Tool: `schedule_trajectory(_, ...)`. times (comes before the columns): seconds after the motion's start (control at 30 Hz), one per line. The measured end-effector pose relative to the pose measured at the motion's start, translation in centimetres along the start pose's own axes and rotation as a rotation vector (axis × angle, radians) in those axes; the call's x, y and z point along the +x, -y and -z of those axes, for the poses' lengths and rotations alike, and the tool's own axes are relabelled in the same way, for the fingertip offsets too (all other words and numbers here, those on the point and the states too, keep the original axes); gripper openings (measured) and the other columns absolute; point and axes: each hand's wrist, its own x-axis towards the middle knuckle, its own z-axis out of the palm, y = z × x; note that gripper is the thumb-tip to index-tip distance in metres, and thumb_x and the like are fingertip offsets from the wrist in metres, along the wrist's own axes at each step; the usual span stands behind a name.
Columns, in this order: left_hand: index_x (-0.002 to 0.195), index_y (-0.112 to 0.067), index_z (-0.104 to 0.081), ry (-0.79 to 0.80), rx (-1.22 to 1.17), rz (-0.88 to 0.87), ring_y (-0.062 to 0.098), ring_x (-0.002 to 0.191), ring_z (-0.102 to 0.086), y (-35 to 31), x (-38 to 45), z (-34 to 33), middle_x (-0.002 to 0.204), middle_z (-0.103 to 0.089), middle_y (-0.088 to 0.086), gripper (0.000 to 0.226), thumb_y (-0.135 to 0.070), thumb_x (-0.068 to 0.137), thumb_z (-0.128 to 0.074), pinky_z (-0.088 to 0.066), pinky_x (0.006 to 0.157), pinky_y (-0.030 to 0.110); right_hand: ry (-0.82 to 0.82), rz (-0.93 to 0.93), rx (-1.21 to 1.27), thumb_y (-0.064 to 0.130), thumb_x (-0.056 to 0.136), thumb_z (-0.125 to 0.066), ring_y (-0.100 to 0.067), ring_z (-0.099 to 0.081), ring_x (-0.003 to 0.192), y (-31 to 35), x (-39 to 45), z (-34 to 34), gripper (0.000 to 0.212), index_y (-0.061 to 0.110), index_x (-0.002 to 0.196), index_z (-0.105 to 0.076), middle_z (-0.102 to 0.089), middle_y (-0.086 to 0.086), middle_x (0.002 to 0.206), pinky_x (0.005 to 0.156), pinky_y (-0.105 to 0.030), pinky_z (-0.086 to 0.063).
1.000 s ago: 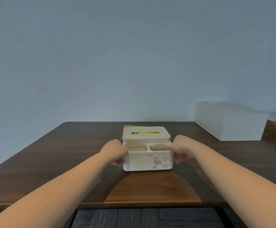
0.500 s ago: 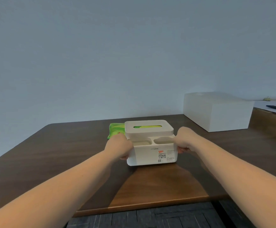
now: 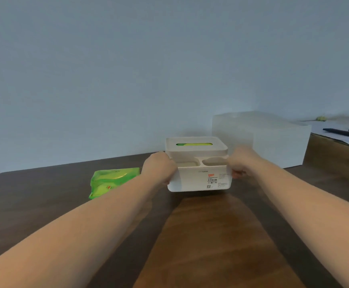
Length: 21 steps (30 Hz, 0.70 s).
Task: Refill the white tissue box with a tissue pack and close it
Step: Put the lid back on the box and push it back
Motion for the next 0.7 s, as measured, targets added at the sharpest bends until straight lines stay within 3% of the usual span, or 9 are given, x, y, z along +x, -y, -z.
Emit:
schedule_trajectory(0.13, 0.071, -0.002, -0.061, 0.002, 0.010, -0.020, 0.034, 0.089, -0.071, -1.7, 4.8, -1.8, 0.089, -0.076, 0.019, 0.027, -0.006, 0.089, -0.041, -0.055, 0.081, 0.037, -0.031, -0.027, -0.052, -0.013, 0.064, -0.043, -0.019, -0.043, 0.028, 0.7, 2.9, 0.8, 0.024, 0.009, 0.056, -0.048, -0.047, -0.005, 0.033, 0.034, -0.017, -0.032)
schedule_trajectory(0.2, 0.060, -0.008, -0.046, -0.007, -0.030, -0.009, 0.031, 0.077, -0.071, -2.3, 7.1, -3.2, 0.074, -0.075, 0.016, 0.029, -0.008, 0.089, -0.039, -0.051, 0.069, 0.032, -0.082, -0.039, -0.056, -0.009, 0.077, -0.044, -0.017, -0.043, 0.034, 0.8, 4.8, 0.9, 0.026, 0.009, 0.059, -0.045, -0.048, -0.006, 0.046, 0.032, -0.018, -0.030)
schedule_trajectory(0.3, 0.059, -0.010, -0.040, 0.000, -0.096, 0.015, 0.024, 0.051, -0.056, -3.4, 9.6, -5.0, 0.048, -0.056, 0.007, 0.030, -0.007, 0.088, -0.038, -0.037, 0.049, 0.026, -0.162, -0.078, -0.058, -0.003, 0.088, -0.044, -0.017, -0.047, 0.041, 1.1, 7.4, 1.0, 0.030, 0.007, 0.060, -0.042, -0.051, -0.007, 0.054, 0.037, -0.023, -0.034)
schedule_trajectory(0.43, 0.058, -0.011, -0.039, 0.000, -0.148, 0.029, 0.030, 0.069, -0.057, -3.7, 12.4, -6.8, 0.054, -0.050, 0.005, 0.031, -0.005, 0.089, -0.038, -0.037, 0.053, 0.028, -0.218, -0.079, -0.042, 0.000, 0.087, -0.048, -0.020, -0.056, 0.052, 1.0, 10.4, 0.6, 0.028, 0.008, 0.060, -0.047, -0.054, -0.006, 0.054, 0.051, -0.027, -0.042)
schedule_trajectory(0.5, 0.062, -0.010, -0.042, -0.026, -0.161, 0.037, 0.032, 0.082, -0.061, -3.4, 13.6, -7.4, 0.067, -0.057, 0.008, 0.029, -0.007, 0.091, -0.037, -0.038, 0.064, 0.029, -0.220, -0.079, -0.017, -0.002, 0.086, -0.052, -0.019, -0.052, 0.052, 1.0, 11.8, 0.2, 0.027, 0.005, 0.060, -0.048, -0.054, -0.005, 0.057, 0.048, -0.027, -0.039)
schedule_trajectory(0.6, 0.073, -0.006, -0.052, -0.068, -0.159, 0.052, 0.035, 0.098, -0.064, -3.2, 14.8, -8.0, 0.095, -0.069, 0.017, 0.025, -0.008, 0.093, -0.037, -0.038, 0.069, 0.030, -0.182, -0.050, 0.006, -0.001, 0.089, -0.051, -0.017, -0.048, 0.049, 0.8, 13.4, -0.4, 0.019, 0.004, 0.071, -0.049, -0.054, -0.006, 0.067, 0.042, -0.022, -0.037)
schedule_trajectory(0.7, 0.068, -0.008, -0.045, -0.086, -0.115, 0.037, 0.034, 0.092, -0.058, -3.4, 15.3, -8.2, 0.077, -0.056, 0.011, 0.028, -0.006, 0.094, -0.036, -0.036, 0.071, 0.030, -0.225, -0.107, -0.048, -0.005, 0.085, -0.057, -0.011, -0.043, 0.042, 0.8, 14.1, -0.7, 0.024, 0.006, 0.066, -0.047, -0.050, -0.002, 0.058, 0.035, -0.021, -0.027)
